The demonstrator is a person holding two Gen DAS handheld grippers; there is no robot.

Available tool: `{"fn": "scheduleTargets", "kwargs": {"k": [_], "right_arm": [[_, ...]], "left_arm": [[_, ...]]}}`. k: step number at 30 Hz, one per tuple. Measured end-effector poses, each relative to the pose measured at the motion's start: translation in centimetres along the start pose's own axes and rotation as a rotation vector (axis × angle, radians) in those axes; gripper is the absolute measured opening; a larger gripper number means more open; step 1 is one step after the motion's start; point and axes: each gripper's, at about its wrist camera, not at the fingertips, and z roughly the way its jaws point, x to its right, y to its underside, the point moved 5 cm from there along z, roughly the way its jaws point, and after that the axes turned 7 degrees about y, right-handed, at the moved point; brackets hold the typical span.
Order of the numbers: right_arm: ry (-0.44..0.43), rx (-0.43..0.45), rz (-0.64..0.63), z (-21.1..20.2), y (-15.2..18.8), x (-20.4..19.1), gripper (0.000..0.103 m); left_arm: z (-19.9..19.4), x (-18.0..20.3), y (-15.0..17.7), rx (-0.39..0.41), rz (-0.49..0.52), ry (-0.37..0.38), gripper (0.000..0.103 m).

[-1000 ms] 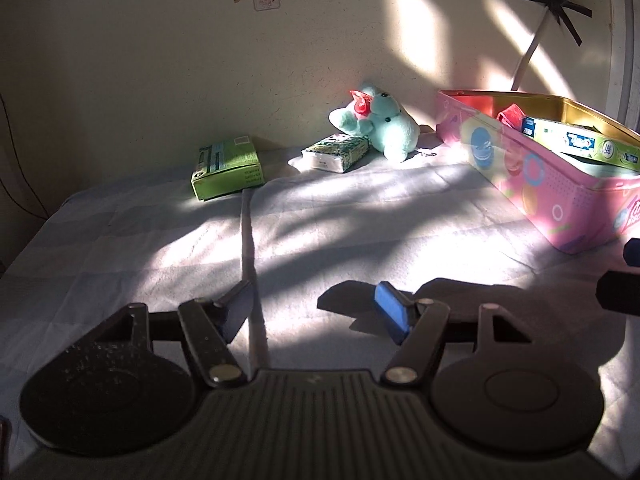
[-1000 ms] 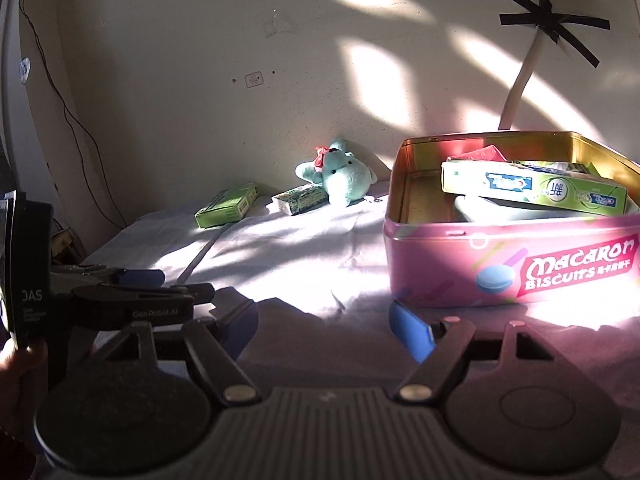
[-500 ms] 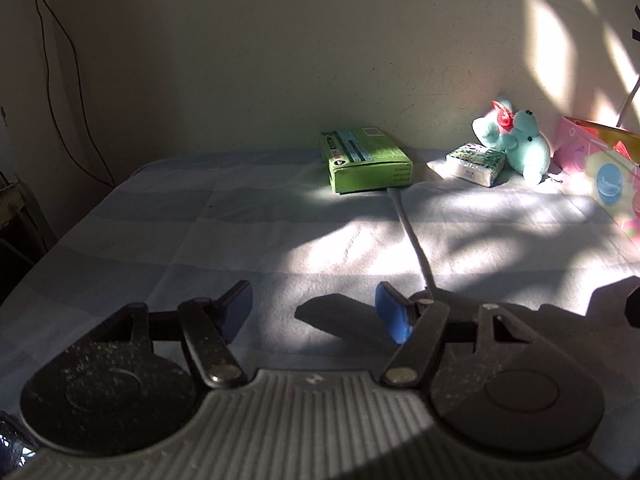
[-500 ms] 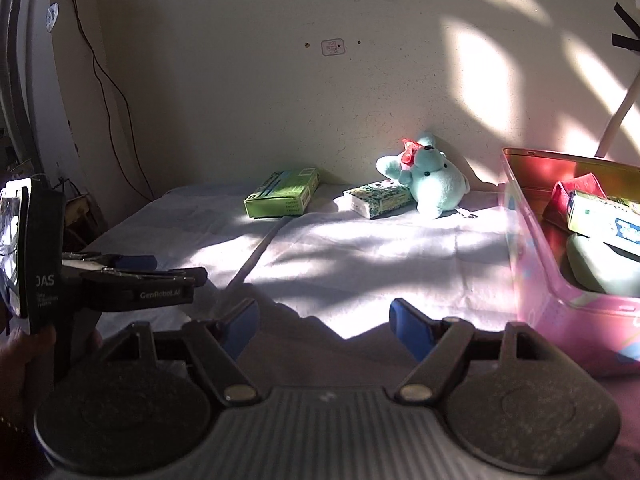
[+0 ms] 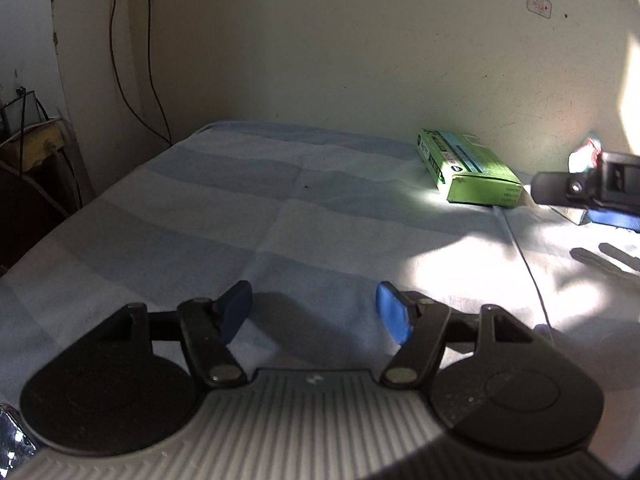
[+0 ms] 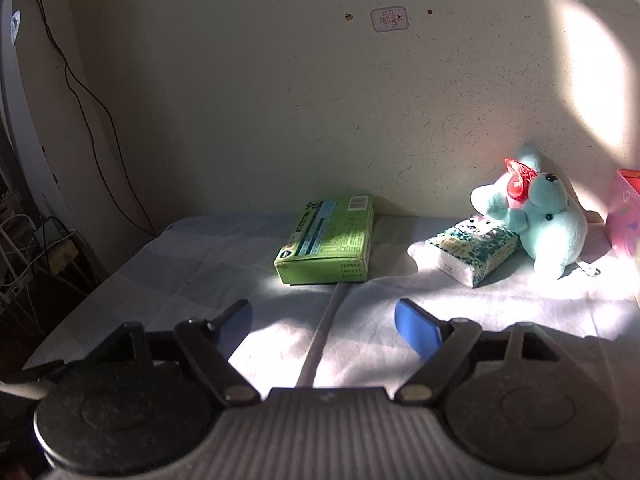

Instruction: Organize objects

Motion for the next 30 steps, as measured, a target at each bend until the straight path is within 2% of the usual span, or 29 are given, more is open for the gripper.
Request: {"fn": "scheduleTargets", "kwargs": {"k": [6,13,14,16,21,25,28,30], "right_arm": [[0.057,-0.001,-0.058,5.3,-1.4,-2.5,0.102],[0.195,-0.057,-0.104,10.2,-1.3,-2.9,0.103],[0.197,-0.084,-0.097,10.6,-1.3,-2.7,0.101],[0.191,-0.102,-0.118,11.0,-1.2,-2.9,0.087],[0.166,-0.078,-0.199,8.8,0.1,-2.8,0.084],[0.061,-0.092,-0.247,4.7,2.6,-1.5,0.084],[-0.035,-0.101,-0.300,-0.5,5.6,0.7,0.084],[-0.066,-0.103,-0.330,-3.6,7.3,2.6,0.084]], "left_arm": [[0.0,-0.2,0.0,-0.005,-0.007,0.015,0.075],[0.3,-0.2,-0.2,-0.007,-0.020,0.024,0.077],[0.3,-0.2,-0.2,-0.007,-0.020,0.024,0.077],[0.3,-0.2,-0.2,-0.007,-0.018,0.023,0.077],[0.3,-0.1,-0.1,-0.007,-0.009,0.023,0.079],[0.3,-0.1,-0.1,-0.006,-0.009,0.029,0.080],[0.1,-0.1,0.1,-0.005,-0.006,0.036,0.082],[-0.1,0.0,0.1,-0.002,-0.002,0.051,0.082]]}}
